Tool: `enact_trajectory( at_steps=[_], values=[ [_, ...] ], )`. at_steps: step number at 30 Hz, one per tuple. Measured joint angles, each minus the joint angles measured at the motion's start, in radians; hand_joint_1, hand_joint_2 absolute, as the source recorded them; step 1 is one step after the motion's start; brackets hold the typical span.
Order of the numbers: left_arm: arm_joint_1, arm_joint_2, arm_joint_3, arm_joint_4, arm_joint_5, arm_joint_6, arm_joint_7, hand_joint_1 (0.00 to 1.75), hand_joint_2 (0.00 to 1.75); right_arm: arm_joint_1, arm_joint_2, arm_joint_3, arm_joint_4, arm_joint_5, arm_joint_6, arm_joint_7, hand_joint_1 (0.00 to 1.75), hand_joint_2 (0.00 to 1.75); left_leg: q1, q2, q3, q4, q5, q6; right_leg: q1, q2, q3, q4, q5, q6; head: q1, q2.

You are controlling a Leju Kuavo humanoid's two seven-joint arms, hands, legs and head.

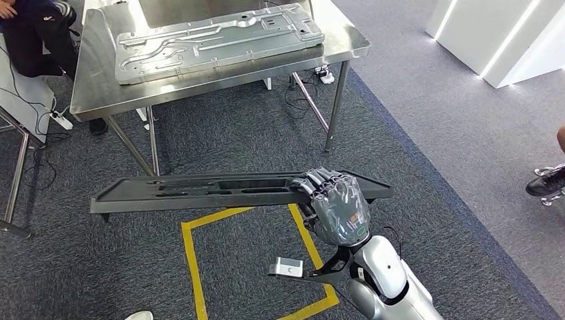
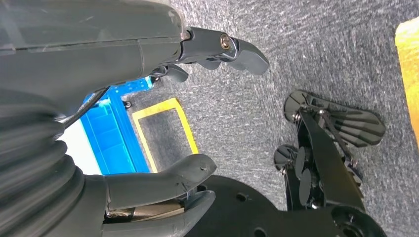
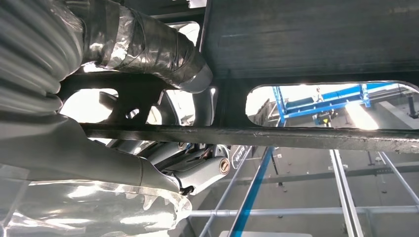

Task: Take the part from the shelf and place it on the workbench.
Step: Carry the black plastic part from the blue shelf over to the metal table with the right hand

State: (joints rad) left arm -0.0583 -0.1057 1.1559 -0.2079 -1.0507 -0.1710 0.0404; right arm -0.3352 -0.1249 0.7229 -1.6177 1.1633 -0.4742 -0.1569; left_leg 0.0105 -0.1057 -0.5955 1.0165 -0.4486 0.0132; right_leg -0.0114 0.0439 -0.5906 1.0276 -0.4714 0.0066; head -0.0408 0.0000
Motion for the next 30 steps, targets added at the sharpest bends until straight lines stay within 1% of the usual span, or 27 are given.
enact_trajectory(
  at_steps=[4, 5, 9, 10, 11, 12, 13, 14, 15, 16, 17, 18, 19, 20, 21, 22, 23, 24, 25, 26, 27, 28, 29, 30],
  values=[
    [0.0, 0.0, 0.0, 0.0, -0.001, -0.001, 0.0, 0.0, 1.75, -0.001, -0.002, 0.0, 0.004, 0.002, 0.0, 0.002, 1.75, 1.75, -0.001, 0.0, -0.001, 0.001, 0.0, 0.0, -0.001, 0.0, 0.0, 0.0, 0.0, 0.0, 0.0, 0.0],
    [0.0, 0.0, 0.0, 0.0, -0.002, -0.001, 0.0, 0.0, 1.75, -0.001, -0.002, 0.0, 0.005, 0.002, 0.0, 0.002, 1.75, 1.75, -0.002, 0.0, -0.001, 0.004, -0.001, 0.002, -0.003, 0.0, 0.0, -0.001, 0.001, 0.002, 0.0, 0.0],
    [0.0, 0.003, 0.0, 0.0, -0.003, -0.001, 0.0, 0.0, 1.75, 0.0, -0.003, 0.0, 0.006, 0.006, 0.0, 0.003, 1.75, 1.75, -0.006, 0.002, -0.003, 0.011, -0.005, 0.016, -0.006, 0.003, 0.002, -0.007, 0.003, 0.011, 0.0, 0.0],
    [0.0, 0.003, 0.0, 0.0, -0.003, -0.001, 0.001, 0.0, 1.75, 0.0, -0.003, 0.0, 0.006, 0.008, 0.0, 0.003, 1.75, 1.75, -0.003, 0.003, 0.0, 0.004, -0.001, 0.02, -0.004, 0.004, 0.003, -0.009, 0.003, 0.015, 0.0, 0.0],
    [0.0, 0.003, 0.0, 0.0, -0.003, -0.001, 0.001, 0.0, 1.75, 0.0, -0.003, 0.0, 0.006, 0.009, 0.0, 0.003, 1.75, 1.75, 0.0, 0.006, 0.006, -0.006, 0.004, 0.024, -0.003, 0.0, 0.005, -0.007, 0.002, 0.018, 0.0, 0.0],
    [0.0, 0.003, 0.0, 0.0, -0.003, -0.001, 0.001, 0.0, 1.75, -0.001, -0.003, 0.0, 0.006, 0.01, 0.0, 0.004, 1.75, 1.75, 0.003, 0.01, 0.013, -0.017, 0.009, 0.028, -0.001, -0.008, 0.0, 0.008, -0.01, 0.021, 0.001, 0.0],
    [0.0, 0.002, 0.0, 0.0, -0.003, -0.001, 0.001, 0.0, 1.75, -0.001, -0.003, 0.0, 0.006, 0.01, 0.0, 0.004, 1.75, 1.75, 0.006, 0.015, 0.019, -0.026, 0.013, 0.031, 0.0, -0.018, -0.015, 0.043, -0.033, 0.024, 0.001, 0.0],
    [0.001, 0.002, 0.0, 0.0, -0.003, -0.001, 0.001, 0.0, 1.75, -0.002, -0.004, 0.0, 0.007, 0.01, 0.0, 0.004, 1.75, 1.75, 0.007, 0.02, 0.021, -0.03, 0.014, 0.033, -0.002, -0.027, -0.04, 0.097, -0.064, 0.026, 0.001, 0.0],
    [0.001, 0.002, 0.0, 0.0, -0.003, -0.001, 0.001, 0.0, 1.75, -0.001, -0.004, 0.0, 0.007, 0.01, 0.0, 0.004, 1.75, 1.75, 0.007, 0.024, 0.021, -0.03, 0.013, 0.035, -0.003, -0.031, -0.074, 0.163, -0.098, 0.03, 0.002, 0.0],
    [0.001, 0.002, 0.0, 0.0, -0.003, -0.001, 0.001, 0.0, 1.75, 0.0, -0.004, 0.0, 0.008, 0.01, 0.0, 0.004, 1.75, 1.75, 0.007, 0.027, 0.021, -0.028, 0.011, 0.034, -0.006, -0.032, -0.105, 0.222, -0.12, 0.034, 0.002, 0.0],
    [0.001, 0.002, 0.0, 0.0, -0.003, 0.0, 0.001, 0.0, 1.75, 0.002, -0.005, 0.0, 0.01, 0.01, 0.0, 0.004, 1.75, 1.75, 0.007, 0.028, 0.02, -0.027, 0.009, 0.033, -0.009, -0.032, -0.124, 0.255, -0.125, 0.037, 0.002, 0.0],
    [0.001, 0.002, 0.0, 0.0, -0.003, 0.0, 0.001, 0.0, 1.75, 0.003, -0.006, 0.0, 0.012, 0.01, 0.0, 0.004, 1.75, 1.75, 0.008, 0.029, 0.02, -0.024, 0.006, 0.03, -0.013, -0.033, -0.123, 0.25, -0.109, 0.041, 0.002, 0.0],
    [0.001, 0.002, 0.0, 0.0, -0.003, 0.0, 0.001, 0.0, 1.75, 0.003, -0.007, 0.0, 0.013, 0.01, 0.0, 0.004, 1.75, 1.75, 0.009, 0.029, 0.021, -0.02, 0.002, 0.025, -0.017, -0.034, -0.102, 0.206, -0.077, 0.044, 0.002, 0.0],
    [0.001, 0.002, 0.0, 0.0, -0.003, 0.0, 0.001, 0.0, 1.75, 0.003, -0.008, 0.0, 0.013, 0.011, 0.0, 0.005, 1.75, 1.75, 0.01, 0.028, 0.021, -0.012, -0.003, 0.02, -0.021, -0.032, -0.067, 0.136, -0.043, 0.045, 0.002, 0.0],
    [0.001, 0.002, 0.0, 0.0, -0.003, -0.001, 0.001, 0.0, 1.75, 0.003, -0.008, 0.0, 0.014, 0.011, 0.0, 0.005, 1.75, 1.75, 0.01, 0.027, 0.019, -0.004, -0.01, 0.013, -0.021, -0.027, -0.034, 0.073, -0.018, 0.045, 0.002, 0.0],
    [0.001, 0.002, 0.0, 0.0, -0.003, -0.001, 0.0, 0.0, 1.75, 0.002, -0.008, 0.0, 0.014, 0.011, 0.0, 0.005, 1.75, 1.75, 0.009, 0.026, 0.016, 0.004, -0.015, 0.005, -0.021, -0.023, -0.013, 0.033, -0.006, 0.04, 0.001, 0.0],
    [0.0, 0.003, 0.0, 0.0, -0.003, -0.001, -0.002, 0.0, 1.75, 0.002, -0.008, 0.0, 0.014, 0.012, 0.0, 0.005, 1.75, 1.75, 0.008, 0.024, 0.014, 0.008, -0.02, -0.002, -0.019, -0.019, -0.004, 0.013, -0.005, 0.033, 0.001, 0.0],
    [0.0, 0.003, 0.0, 0.0, -0.003, -0.002, -0.003, 0.0, 1.75, 0.003, -0.009, 0.0, 0.015, 0.012, 0.0, 0.006, 1.75, 1.75, 0.008, 0.023, 0.012, 0.009, -0.023, -0.009, -0.015, -0.018, -0.005, 0.016, -0.008, 0.024, 0.001, 0.0],
    [0.0, 0.003, 0.001, 0.0, -0.003, -0.002, -0.004, 0.0, 1.75, 0.002, -0.009, 0.0, 0.014, 0.013, 0.0, 0.006, 1.75, 1.75, 0.008, 0.021, 0.013, 0.008, -0.024, -0.015, -0.015, -0.021, -0.004, 0.015, -0.009, 0.014, 0.001, 0.0],
    [0.001, 0.002, 0.001, 0.0, -0.003, -0.002, -0.005, 0.0, 1.75, 0.002, -0.009, 0.0, 0.015, 0.013, 0.001, 0.007, 1.75, 1.75, 0.01, 0.028, 0.014, 0.01, -0.027, -0.02, -0.015, -0.024, -0.001, 0.011, -0.009, 0.006, 0.001, 0.0],
    [0.001, 0.002, 0.001, 0.0, -0.003, -0.003, -0.005, 0.0, 1.75, 0.001, -0.009, 0.0, 0.015, 0.013, 0.001, 0.007, 1.75, 1.75, 0.01, 0.043, 0.01, 0.024, -0.036, -0.025, -0.015, -0.029, 0.004, 0.008, -0.009, -0.002, 0.0, 0.0],
    [0.0, 0.001, 0.001, 0.0, -0.003, -0.003, -0.006, 0.0, 1.75, 0.0, -0.009, 0.0, 0.014, 0.013, 0.001, 0.008, 1.75, 1.75, 0.01, 0.061, -0.005, 0.058, -0.055, -0.029, -0.016, -0.035, 0.01, 0.005, -0.01, -0.009, 0.0, 0.0],
    [-0.001, 0.001, 0.001, 0.0, -0.003, -0.003, -0.008, 0.0, 1.75, 0.0, -0.009, 0.0, 0.014, 0.013, 0.002, 0.008, 1.75, 1.75, 0.011, 0.081, -0.03, 0.112, -0.082, -0.032, -0.014, -0.041, 0.014, 0.003, -0.012, -0.015, 0.0, 0.0],
    [-0.002, 0.001, 0.001, 0.0, -0.003, -0.003, -0.01, 0.0, 1.75, 0.001, -0.009, 0.0, 0.014, 0.013, 0.002, 0.008, 1.75, 1.75, 0.01, 0.094, -0.067, 0.181, -0.112, -0.034, -0.012, -0.047, 0.017, 0.003, -0.016, -0.019, 0.0, 0.0]
  ],
)
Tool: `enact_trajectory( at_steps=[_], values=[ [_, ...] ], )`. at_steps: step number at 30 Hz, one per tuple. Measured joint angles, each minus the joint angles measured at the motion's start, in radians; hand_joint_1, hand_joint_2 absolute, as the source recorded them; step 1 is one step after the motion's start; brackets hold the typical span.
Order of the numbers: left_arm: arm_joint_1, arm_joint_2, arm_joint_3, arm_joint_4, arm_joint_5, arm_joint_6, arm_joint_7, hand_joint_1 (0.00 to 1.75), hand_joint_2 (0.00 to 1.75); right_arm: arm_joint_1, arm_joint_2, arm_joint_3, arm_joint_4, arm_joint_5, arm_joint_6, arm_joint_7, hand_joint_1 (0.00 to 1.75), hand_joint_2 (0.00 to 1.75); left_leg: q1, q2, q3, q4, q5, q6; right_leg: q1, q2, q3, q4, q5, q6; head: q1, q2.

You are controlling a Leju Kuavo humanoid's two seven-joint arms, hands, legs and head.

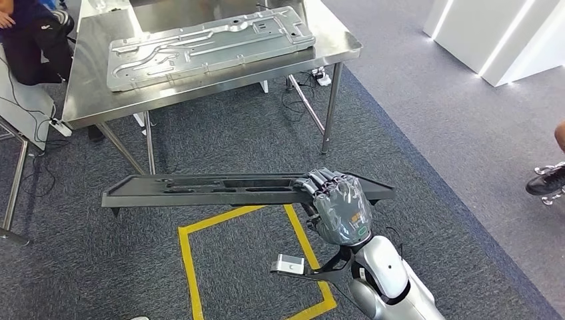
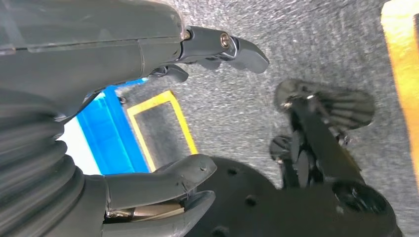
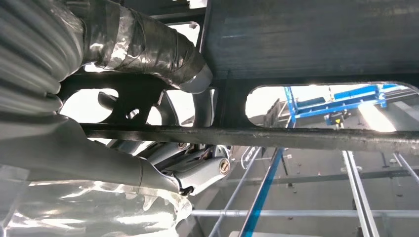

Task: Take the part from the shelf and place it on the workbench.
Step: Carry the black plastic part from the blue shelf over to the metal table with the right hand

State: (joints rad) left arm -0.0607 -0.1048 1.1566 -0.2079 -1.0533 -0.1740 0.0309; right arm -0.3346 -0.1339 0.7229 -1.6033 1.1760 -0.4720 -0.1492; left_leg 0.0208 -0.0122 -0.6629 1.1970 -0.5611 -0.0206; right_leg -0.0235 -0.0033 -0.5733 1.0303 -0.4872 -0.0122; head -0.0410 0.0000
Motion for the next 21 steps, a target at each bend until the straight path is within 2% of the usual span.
enact_trajectory(
  at_steps=[1, 2, 3, 4, 6, 7, 8, 10, 12, 13, 14, 15, 17, 18, 19, 20, 21],
  values=[
    [0.0, 0.0, 0.0, 0.0, 0.0, 0.0, -0.002, 0.0, 1.75, 0.001, 0.0, 0.0, 0.0, 0.0, 0.001, 0.0, 1.75, 1.75, 0.0, 0.005, -0.038, 0.065, -0.023, -0.001, 0.002, -0.006, 0.002, 0.0, -0.003, -0.002, 0.0, 0.0],
    [0.0, 0.0, 0.0, 0.0, 0.0, 0.0, -0.003, 0.0, 1.75, 0.002, 0.0, 0.0, 0.0, 0.0, 0.001, 0.0, 1.75, 1.75, 0.0, 0.006, -0.066, 0.107, -0.029, -0.001, 0.004, -0.01, 0.006, 0.0, -0.007, -0.004, 0.0, 0.0],
    [0.002, 0.0, 0.0, 0.0, 0.0, 0.001, -0.003, 0.0, 1.75, 0.002, 0.0, 0.0, 0.0, 0.0, 0.002, 0.0, 1.75, 1.75, 0.0, 0.006, -0.076, 0.113, -0.014, 0.001, 0.006, -0.013, 0.011, 0.001, -0.012, -0.003, 0.0, 0.0],
    [0.003, 0.0, 0.0, 0.0, 0.0, 0.001, -0.003, 0.0, 1.75, 0.003, 0.0, 0.0, 0.0, 0.0, 0.002, 0.0, 1.75, 1.75, 0.0, 0.007, -0.064, 0.078, 0.02, 0.004, 0.008, -0.015, 0.017, 0.001, -0.017, -0.002, 0.0, 0.0],
    [0.005, 0.0, 0.0, 0.0, 0.0, 0.002, -0.004, 0.0, 1.75, 0.002, 0.0, 0.0, 0.0, 0.0, 0.002, 0.0, 1.75, 1.75, -0.003, 0.012, -0.006, -0.056, 0.098, 0.015, 0.009, -0.019, 0.034, 0.0, -0.029, 0.001, 0.0, 0.0],
    [0.004, 0.0, 0.0, 0.0, 0.0, 0.002, -0.004, 0.0, 1.75, 0.002, 0.0, 0.0, 0.0, 0.0, 0.002, 0.0, 1.75, 1.75, -0.008, 0.016, 0.02, -0.112, 0.119, 0.02, 0.011, -0.021, 0.04, -0.001, -0.034, 0.005, 0.0, 0.0],
    [0.004, 0.001, 0.0, 0.0, 0.0, 0.002, -0.004, 0.0, 1.75, 0.001, 0.0, 0.0, 0.0, 0.0, 0.003, 0.0, 1.75, 1.75, -0.012, 0.02, 0.036, -0.145, 0.126, 0.025, 0.011, -0.023, 0.043, -0.002, -0.038, 0.009, 0.0, 0.0],
    [0.003, 0.001, 0.0, 0.0, 0.0, 0.002, -0.005, 0.0, 1.75, 0.0, 0.0, 0.0, 0.0, -0.001, 0.003, 0.0, 1.75, 1.75, -0.021, 0.02, 0.042, -0.158, 0.119, 0.034, 0.012, -0.026, 0.047, -0.009, -0.042, 0.02, 0.0, 0.0],
    [0.004, 0.0, 0.001, 0.0, 0.0, 0.002, -0.005, 0.0, 1.75, 0.0, 0.0, 0.0, 0.0, -0.001, 0.003, 0.0, 1.75, 1.75, -0.016, 0.014, 0.052, -0.169, 0.117, 0.044, 0.012, -0.026, 0.053, -0.011, -0.048, 0.032, 0.001, 0.0],
    [0.004, 0.0, 0.001, 0.0, -0.001, 0.002, -0.005, 0.0, 1.75, -0.001, 0.0, 0.0, -0.001, -0.002, 0.003, 0.0, 1.75, 1.75, -0.013, 0.012, 0.059, -0.176, 0.117, 0.051, 0.012, -0.022, 0.047, 0.005, -0.057, 0.036, 0.001, 0.0],
    [0.004, 0.0, 0.001, 0.0, -0.002, 0.001, -0.006, 0.0, 1.75, -0.003, 0.0, 0.0, -0.001, -0.002, 0.003, 0.0, 1.75, 1.75, -0.01, 0.01, 0.067, -0.183, 0.116, 0.057, 0.012, -0.016, 0.029, 0.042, -0.074, 0.04, 0.002, 0.0],
    [0.003, 0.0, 0.001, 0.0, -0.003, 0.001, -0.007, 0.0, 1.75, -0.004, -0.001, 0.0, -0.001, -0.002, 0.003, 0.0, 1.75, 1.75, -0.011, 0.009, 0.072, -0.186, 0.112, 0.062, 0.011, -0.009, -0.005, 0.103, -0.096, 0.042, 0.002, 0.0],
    [0.001, 0.0, 0.001, 0.0, -0.006, 0.0, -0.01, 0.0, 1.75, -0.005, -0.002, 0.0, 0.001, -0.002, 0.005, 0.0, 1.75, 1.75, -0.012, 0.004, 0.082, -0.185, 0.102, 0.069, 0.01, -0.002, -0.096, 0.237, -0.132, 0.045, 0.002, 0.0],
    [0.001, 0.0, 0.001, 0.0, -0.006, -0.001, -0.012, 0.0, 1.75, -0.004, -0.003, 0.0, 0.002, -0.002, 0.006, 0.0, 1.75, 1.75, -0.013, 0.001, 0.089, -0.183, 0.095, 0.07, 0.01, -0.001, -0.129, 0.273, -0.125, 0.046, 0.002, 0.0],
    [0.002, 0.001, 0.001, 0.0, -0.007, -0.001, -0.013, 0.0, 1.75, -0.004, -0.004, 0.0, 0.003, -0.002, 0.007, 0.0, 1.75, 1.75, -0.013, -0.003, 0.099, -0.182, 0.087, 0.07, 0.01, -0.001, -0.142, 0.268, -0.096, 0.045, 0.002, 0.0],
    [0.002, 0.0, 0.001, 0.0, -0.007, -0.001, -0.013, 0.0, 1.75, -0.005, -0.005, 0.0, 0.003, -0.002, 0.008, 0.0, 1.75, 1.75, -0.013, -0.007, 0.11, -0.181, 0.078, 0.068, 0.011, -0.001, -0.134, 0.223, -0.049, 0.042, 0.002, 0.0],
    [0.003, 0.0, 0.001, 0.0, -0.008, -0.002, -0.014, 0.0, 1.75, -0.005, -0.006, 0.0, 0.003, -0.002, 0.009, 0.0, 1.75, 1.75, -0.014, -0.01, 0.12, -0.18, 0.069, 0.065, 0.011, 0.001, -0.114, 0.154, 0.002, 0.038, 0.002, 0.0]
  ],
)
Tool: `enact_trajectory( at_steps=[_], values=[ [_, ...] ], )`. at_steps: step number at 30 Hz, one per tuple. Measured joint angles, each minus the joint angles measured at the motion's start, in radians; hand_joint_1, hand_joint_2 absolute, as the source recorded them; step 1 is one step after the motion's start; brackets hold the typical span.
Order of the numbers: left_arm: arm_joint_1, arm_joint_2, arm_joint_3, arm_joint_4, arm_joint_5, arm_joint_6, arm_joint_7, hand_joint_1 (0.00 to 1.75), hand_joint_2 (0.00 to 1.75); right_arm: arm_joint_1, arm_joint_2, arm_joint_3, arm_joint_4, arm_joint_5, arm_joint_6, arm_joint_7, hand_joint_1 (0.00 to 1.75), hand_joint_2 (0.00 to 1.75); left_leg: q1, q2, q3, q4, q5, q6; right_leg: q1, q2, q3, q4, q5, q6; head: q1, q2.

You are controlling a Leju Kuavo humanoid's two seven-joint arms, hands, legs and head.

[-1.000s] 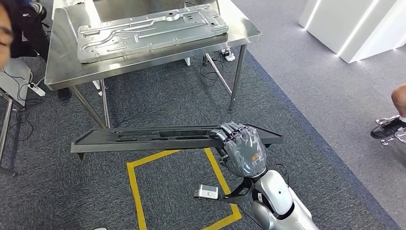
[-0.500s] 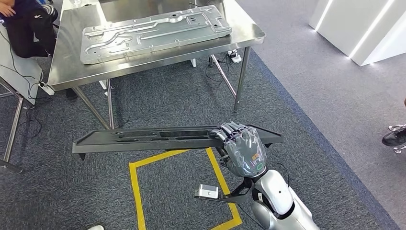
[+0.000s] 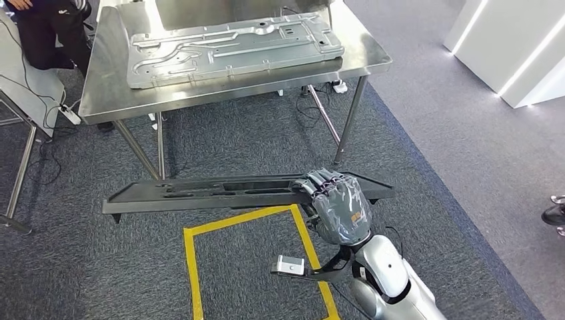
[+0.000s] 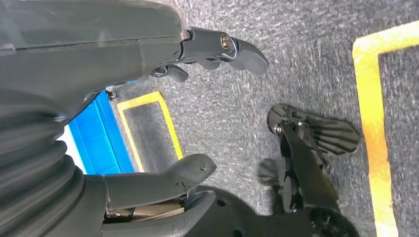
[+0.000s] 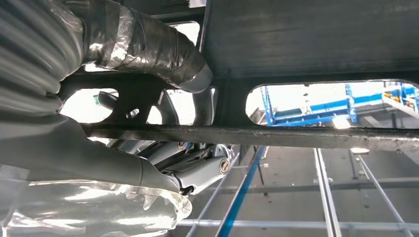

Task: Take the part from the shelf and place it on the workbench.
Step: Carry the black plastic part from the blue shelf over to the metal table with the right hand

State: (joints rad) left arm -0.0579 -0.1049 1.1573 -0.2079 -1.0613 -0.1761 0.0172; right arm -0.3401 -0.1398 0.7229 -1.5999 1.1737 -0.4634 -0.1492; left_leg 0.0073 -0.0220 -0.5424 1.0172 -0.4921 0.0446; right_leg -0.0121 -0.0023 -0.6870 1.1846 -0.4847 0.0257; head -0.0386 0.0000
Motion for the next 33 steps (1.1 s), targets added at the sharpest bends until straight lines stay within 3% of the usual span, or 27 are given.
enact_trajectory(
  at_steps=[1, 2, 4, 7, 9, 11, 12, 13, 14, 16, 17, 20, 22, 23, 26, 28, 29, 32, 33],
  values=[
    [0.0, -0.001, 0.0, 0.0, 0.0, -0.001, -0.001, 0.0, 1.75, -0.001, 0.0, 0.0, 0.0, 0.0, 0.001, 0.0, 1.75, 1.75, -0.002, -0.003, 0.009, 0.001, -0.009, -0.004, 0.002, 0.002, 0.023, -0.063, 0.035, -0.005, 0.0, 0.0],
    [-0.001, -0.002, 0.0, 0.0, -0.001, -0.002, -0.001, 0.0, 1.75, -0.004, -0.001, 0.0, 0.001, 0.0, 0.001, 0.0, 1.75, 1.75, -0.003, -0.005, 0.014, 0.002, -0.017, -0.01, 0.005, 0.004, 0.043, -0.111, 0.053, -0.009, 0.0, 0.0],
    [-0.001, -0.003, 0.0, 0.0, -0.002, -0.002, -0.002, 0.0, 1.75, -0.008, -0.001, 0.0, 0.002, 0.0, 0.003, 0.0, 1.75, 1.75, -0.004, -0.007, 0.018, 0.0, -0.026, -0.021, 0.009, 0.006, 0.059, -0.141, 0.045, -0.017, 0.0, 0.0],
    [-0.003, -0.002, 0.0, 0.0, -0.005, -0.002, -0.002, 0.0, 1.75, -0.012, -0.002, -0.001, 0.002, 0.001, 0.007, 0.001, 1.75, 1.75, -0.004, 0.0, 0.025, 0.005, -0.041, -0.038, 0.001, 0.006, 0.081, -0.163, 0.034, -0.031, -0.001, 0.0],
    [-0.003, -0.001, 0.0, 0.0, -0.007, -0.002, -0.002, 0.0, 1.75, -0.018, -0.002, -0.002, 0.002, 0.004, 0.012, 0.003, 1.75, 1.75, -0.001, 0.01, -0.016, 0.088, -0.074, -0.05, -0.003, 0.002, 0.105, -0.176, 0.026, -0.04, -0.002, 0.0],
    [-0.002, -0.001, 0.0, 0.0, -0.009, -0.002, -0.003, 0.0, 1.75, -0.022, -0.003, -0.002, 0.004, 0.008, 0.02, 0.005, 1.75, 1.75, 0.004, 0.014, -0.102, 0.22, -0.112, -0.06, -0.002, -0.001, 0.123, -0.179, 0.011, -0.043, -0.003, 0.0],
    [0.0, -0.001, 0.0, 0.0, -0.01, -0.002, -0.003, 0.0, 1.75, -0.023, -0.003, -0.002, 0.005, 0.009, 0.026, 0.006, 1.75, 1.75, 0.007, 0.015, -0.139, 0.263, -0.111, -0.064, -0.002, -0.002, 0.133, -0.179, 0.002, -0.042, -0.003, 0.0],
    [0.003, -0.001, 0.0, 0.0, -0.011, -0.002, -0.003, 0.0, 1.75, -0.024, -0.004, -0.002, 0.007, 0.01, 0.031, 0.007, 1.75, 1.75, 0.009, 0.015, -0.159, 0.27, -0.089, -0.066, -0.003, -0.002, 0.144, -0.179, -0.007, -0.041, -0.003, 0.0],
    [0.005, -0.001, 0.0, 0.0, -0.012, -0.002, -0.003, 0.0, 1.75, -0.026, -0.005, -0.002, 0.008, 0.011, 0.036, 0.008, 1.75, 1.75, 0.011, 0.016, -0.16, 0.236, -0.045, -0.066, -0.003, -0.001, 0.158, -0.179, -0.018, -0.038, -0.003, 0.0],
    [0.007, -0.001, 0.0, 0.0, -0.015, -0.003, -0.003, 0.0, 1.75, -0.031, -0.005, -0.002, 0.009, 0.011, 0.041, 0.009, 1.75, 1.75, 0.012, 0.021, -0.127, 0.112, 0.052, -0.063, -0.003, -0.001, 0.185, -0.179, -0.04, -0.03, -0.003, 0.0],
    [0.007, -0.001, 0.0, 0.0, -0.015, -0.003, -0.003, 0.0, 1.75, -0.035, -0.005, -0.002, 0.009, 0.011, 0.042, 0.009, 1.75, 1.75, 0.009, 0.023, -0.106, 0.061, 0.075, -0.059, -0.002, -0.001, 0.194, -0.18, -0.049, -0.024, -0.003, 0.0],
    [0.005, -0.001, 0.0, 0.0, -0.016, -0.003, -0.004, 0.0, 1.75, -0.044, -0.006, -0.002, 0.011, 0.011, 0.045, 0.01, 1.75, 1.75, 0.0, 0.024, -0.079, 0.018, 0.06, -0.035, 0.0, -0.002, 0.206, -0.178, -0.058, -0.003, -0.002, 0.0],
    [0.005, -0.001, 0.0, 0.0, -0.016, -0.003, -0.004, 0.0, 1.75, -0.046, -0.007, -0.003, 0.011, 0.012, 0.045, 0.01, 1.75, 1.75, 0.002, 0.021, -0.06, 0.006, 0.049, -0.017, -0.002, -0.002, 0.195, -0.138, -0.05, 0.008, -0.002, 0.0],
    [0.006, -0.001, 0.0, 0.0, -0.016, -0.003, -0.004, 0.0, 1.75, -0.048, -0.007, -0.003, 0.011, 0.012, 0.045, 0.01, 1.75, 1.75, 0.003, 0.02, -0.046, 0.001, 0.044, -0.009, -0.003, -0.002, 0.171, -0.094, -0.051, 0.01, -0.002, 0.0],
    [0.005, -0.001, 0.0, 0.0, -0.016, -0.003, -0.004, 0.0, 1.75, -0.051, -0.008, -0.003, 0.012, 0.012, 0.046, 0.01, 1.75, 1.75, 0.002, 0.016, -0.015, -0.006, 0.023, 0.007, -0.003, 0.0, 0.042, 0.078, -0.105, 0.013, -0.001, 0.0],
    [0.005, -0.001, 0.0, 0.0, -0.016, -0.004, -0.004, 0.0, 1.75, -0.051, -0.01, -0.003, 0.014, 0.014, 0.05, 0.011, 1.75, 1.75, -0.001, 0.011, 0.006, -0.006, 0.004, 0.008, -0.002, 0.001, -0.022, 0.117, -0.128, 0.014, -0.001, 0.0],
    [0.005, -0.001, 0.0, 0.0, -0.016, -0.004, -0.004, 0.0, 1.75, -0.052, -0.01, -0.003, 0.014, 0.016, 0.054, 0.011, 1.75, 1.75, -0.003, 0.008, 0.019, -0.006, -0.006, 0.007, -0.001, 0.001, -0.032, 0.093, -0.111, 0.012, -0.001, 0.0],
    [0.007, -0.004, 0.0, 0.0, -0.017, -0.006, -0.004, 0.0, 1.75, -0.067, -0.013, -0.003, 0.019, 0.02, 0.075, 0.013, 1.75, 1.75, -0.007, 0.004, 0.058, -0.007, -0.04, 0.0, 0.01, 0.001, -0.004, -0.079, 0.032, -0.01, -0.001, 0.0],
    [0.006, -0.005, 0.0, 0.001, -0.018, -0.007, -0.004, 0.0, 1.75, -0.075, -0.014, -0.003, 0.023, 0.021, 0.084, 0.014, 1.75, 1.75, -0.008, 0.003, 0.064, -0.008, -0.051, -0.005, 0.014, 0.001, 0.004, -0.118, 0.062, -0.018, 0.0, 0.0]
  ],
)
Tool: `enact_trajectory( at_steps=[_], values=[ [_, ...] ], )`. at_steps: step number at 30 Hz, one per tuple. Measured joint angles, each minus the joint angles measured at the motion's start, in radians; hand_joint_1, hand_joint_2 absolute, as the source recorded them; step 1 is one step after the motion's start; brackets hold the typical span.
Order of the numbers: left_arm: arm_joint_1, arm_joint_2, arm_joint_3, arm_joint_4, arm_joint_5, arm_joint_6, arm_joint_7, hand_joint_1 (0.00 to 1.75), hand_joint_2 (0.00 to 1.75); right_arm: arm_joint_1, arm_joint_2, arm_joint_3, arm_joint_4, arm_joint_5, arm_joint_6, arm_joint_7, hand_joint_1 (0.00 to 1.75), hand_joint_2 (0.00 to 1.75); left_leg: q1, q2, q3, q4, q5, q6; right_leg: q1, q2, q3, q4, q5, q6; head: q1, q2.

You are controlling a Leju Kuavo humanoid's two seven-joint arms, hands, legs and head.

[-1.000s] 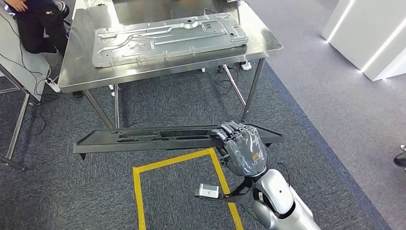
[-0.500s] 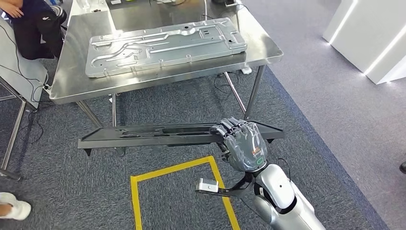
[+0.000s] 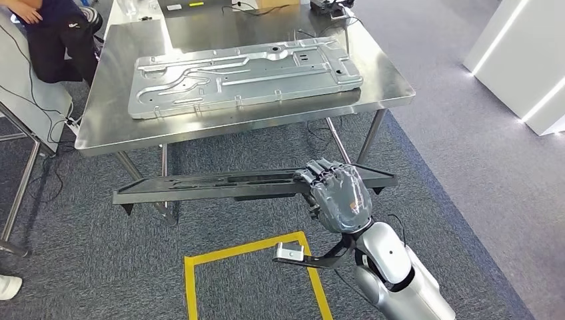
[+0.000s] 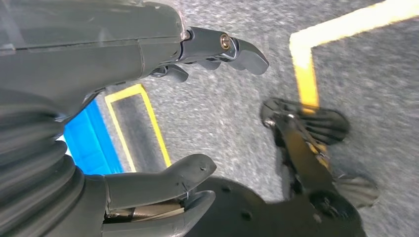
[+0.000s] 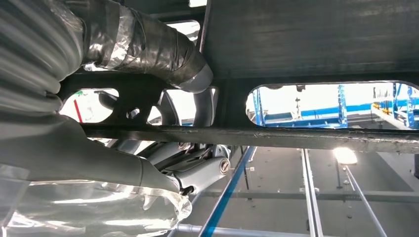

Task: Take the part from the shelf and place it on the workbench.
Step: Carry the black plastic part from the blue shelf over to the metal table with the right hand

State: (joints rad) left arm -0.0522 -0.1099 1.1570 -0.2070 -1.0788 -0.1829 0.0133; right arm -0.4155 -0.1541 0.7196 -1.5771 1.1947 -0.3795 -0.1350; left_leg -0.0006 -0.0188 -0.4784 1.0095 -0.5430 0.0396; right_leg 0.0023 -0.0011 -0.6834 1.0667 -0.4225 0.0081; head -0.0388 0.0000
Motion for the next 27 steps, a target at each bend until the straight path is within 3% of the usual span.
enact_trajectory(
  at_steps=[1, 3, 5, 7, 9, 10, 11, 12, 14, 15, 16, 19, 21, 22, 24, 25, 26, 27],
  values=[
    [-0.001, -0.001, 0.0, 0.0, 0.0, -0.001, 0.0, 0.0, 1.75, -0.008, -0.002, 0.0, 0.003, 0.001, 0.008, 0.001, 1.75, 1.75, -0.001, 0.0, 0.006, 0.002, -0.007, -0.005, 0.003, 0.001, 0.004, -0.019, 0.015, -0.006, 0.001, 0.0],
    [-0.003, -0.001, 0.0, 0.001, 0.0, -0.002, 0.002, 0.0, 1.75, -0.025, -0.004, 0.0, 0.008, 0.002, 0.023, 0.003, 1.75, 1.75, -0.002, 0.0, 0.013, 0.011, -0.009, -0.017, 0.001, 0.002, 0.017, -0.028, 0.009, -0.015, 0.003, 0.0],
    [-0.004, 0.001, 0.0, 0.001, 0.0, -0.003, 0.002, 0.0, 1.75, -0.042, -0.005, 0.0, 0.011, 0.002, 0.036, 0.005, 1.75, 1.75, -0.001, 0.004, -0.003, 0.064, 0.0, -0.026, -0.005, 0.003, 0.046, -0.043, 0.004, -0.026, 0.003, 0.0],
    [-0.007, 0.003, 0.0, 0.001, -0.001, -0.004, 0.003, 0.0, 1.75, -0.062, -0.005, 0.0, 0.015, 0.002, 0.052, 0.006, 1.75, 1.75, 0.004, 0.008, -0.069, 0.172, -0.018, -0.038, -0.008, 0.002, 0.074, -0.055, -0.009, -0.033, 0.003, 0.0],
    [-0.007, 0.003, 0.0, 0.001, -0.001, -0.005, 0.004, 0.0, 1.75, -0.079, -0.005, 0.0, 0.021, 0.002, 0.069, 0.007, 1.75, 1.75, 0.011, 0.011, -0.147, 0.257, -0.075, -0.05, -0.009, 0.002, 0.097, -0.059, -0.027, -0.034, 0.002, 0.0],
    [-0.006, 0.003, 0.0, 0.001, -0.001, -0.006, 0.004, 0.0, 1.75, -0.085, -0.005, 0.0, 0.024, 0.002, 0.078, 0.008, 1.75, 1.75, 0.013, 0.012, -0.173, 0.267, -0.098, -0.054, -0.009, 0.003, 0.111, -0.059, -0.039, -0.033, 0.002, 0.0],
    [-0.005, 0.004, 0.001, 0.001, -0.002, -0.006, 0.004, 0.0, 1.75, -0.091, -0.005, 0.001, 0.028, 0.002, 0.086, 0.008, 1.75, 1.75, 0.015, 0.012, -0.187, 0.25, -0.099, -0.055, -0.01, 0.003, 0.126, -0.059, -0.051, -0.031, 0.002, 0.0],
    [-0.003, 0.004, 0.001, 0.001, -0.002, -0.006, 0.004, 0.0, 1.75, -0.097, -0.005, 0.002, 0.031, 0.002, 0.093, 0.008, 1.75, 1.75, 0.017, 0.013, -0.19, 0.207, -0.071, -0.055, -0.01, 0.004, 0.144, -0.059, -0.064, -0.028, 0.002, 0.0],
    [0.0, 0.005, 0.001, 0.001, -0.002, -0.006, 0.004, 0.0, 1.75, -0.113, -0.005, 0.006, 0.038, 0.001, 0.106, 0.008, 1.75, 1.75, 0.016, 0.014, -0.185, 0.093, 0.052, -0.049, -0.01, 0.004, 0.171, -0.056, -0.09, -0.02, 0.002, 0.0],
    [0.001, 0.005, 0.001, 0.001, -0.002, -0.007, 0.005, 0.0, 1.75, -0.122, -0.005, 0.008, 0.042, 0.0, 0.11, 0.008, 1.75, 1.75, 0.013, 0.015, -0.182, 0.052, 0.104, -0.044, -0.009, 0.005, 0.178, -0.055, -0.1, -0.014, 0.003, 0.0],
    [0.001, 0.006, 0.001, 0.001, -0.002, -0.008, 0.005, 0.0, 1.75, -0.13, -0.004, 0.011, 0.046, 0.0, 0.114, 0.008, 1.75, 1.75, 0.01, 0.015, -0.182, 0.03, 0.138, -0.038, -0.009, 0.006, 0.183, -0.055, -0.108, -0.006, 0.003, 0.0],
    [-0.004, 0.006, 0.002, 0.001, -0.004, -0.009, 0.006, 0.0, 1.75, -0.15, -0.004, 0.018, 0.056, -0.001, 0.125, 0.01, 1.75, 1.75, 0.007, 0.013, -0.164, 0.014, 0.139, -0.018, -0.011, 0.007, 0.189, -0.039, -0.11, 0.013, 0.002, 0.0],
    [-0.005, 0.006, 0.002, 0.001, -0.006, -0.009, 0.006, 0.0, 1.75, -0.165, -0.004, 0.024, 0.062, -0.001, 0.129, 0.012, 1.75, 1.75, 0.009, 0.012, -0.137, 0.002, 0.13, -0.005, -0.013, 0.004, 0.152, 0.035, -0.11, 0.019, 0.003, 0.0],
    [-0.006, 0.006, 0.002, 0.001, -0.006, -0.009, 0.007, 0.0, 1.75, -0.172, -0.004, 0.027, 0.066, -0.001, 0.13, 0.013, 1.75, 1.75, 0.009, 0.011, -0.126, -0.001, 0.124, 0.0, -0.014, 0.003, 0.114, 0.093, -0.122, 0.021, 0.004, 0.0],
    [-0.008, 0.007, 0.002, 0.001, -0.007, -0.009, 0.007, 0.0, 1.75, -0.183, -0.004, 0.032, 0.076, -0.001, 0.134, 0.017, 1.75, 1.75, 0.009, 0.01, -0.107, -0.003, 0.106, 0.005, -0.014, 0.004, 0.026, 0.2, -0.172, 0.024, 0.004, 0.0],
    [-0.008, 0.007, 0.002, 0.001, -0.007, -0.009, 0.007, 0.0, 1.75, -0.185, -0.004, 0.035, 0.081, -0.001, 0.137, 0.018, 1.75, 1.75, 0.008, 0.009, -0.095, -0.003, 0.096, 0.005, -0.014, 0.004, -0.006, 0.224, -0.193, 0.025, 0.004, 0.0],
    [-0.007, 0.008, 0.002, 0.001, -0.008, -0.009, 0.007, 0.0, 1.75, -0.187, -0.004, 0.038, 0.086, -0.001, 0.141, 0.019, 1.75, 1.75, 0.008, 0.007, -0.082, -0.003, 0.085, 0.005, -0.014, 0.004, -0.024, 0.22, -0.196, 0.025, 0.004, 0.0],
    [-0.006, 0.008, 0.002, 0.001, -0.008, -0.01, 0.007, 0.0, 1.75, -0.191, -0.004, 0.042, 0.092, 0.0, 0.144, 0.02, 1.75, 1.75, 0.007, 0.006, -0.067, -0.002, 0.074, 0.004, -0.014, 0.003, -0.027, 0.185, -0.172, 0.023, 0.004, 0.0]
  ],
)
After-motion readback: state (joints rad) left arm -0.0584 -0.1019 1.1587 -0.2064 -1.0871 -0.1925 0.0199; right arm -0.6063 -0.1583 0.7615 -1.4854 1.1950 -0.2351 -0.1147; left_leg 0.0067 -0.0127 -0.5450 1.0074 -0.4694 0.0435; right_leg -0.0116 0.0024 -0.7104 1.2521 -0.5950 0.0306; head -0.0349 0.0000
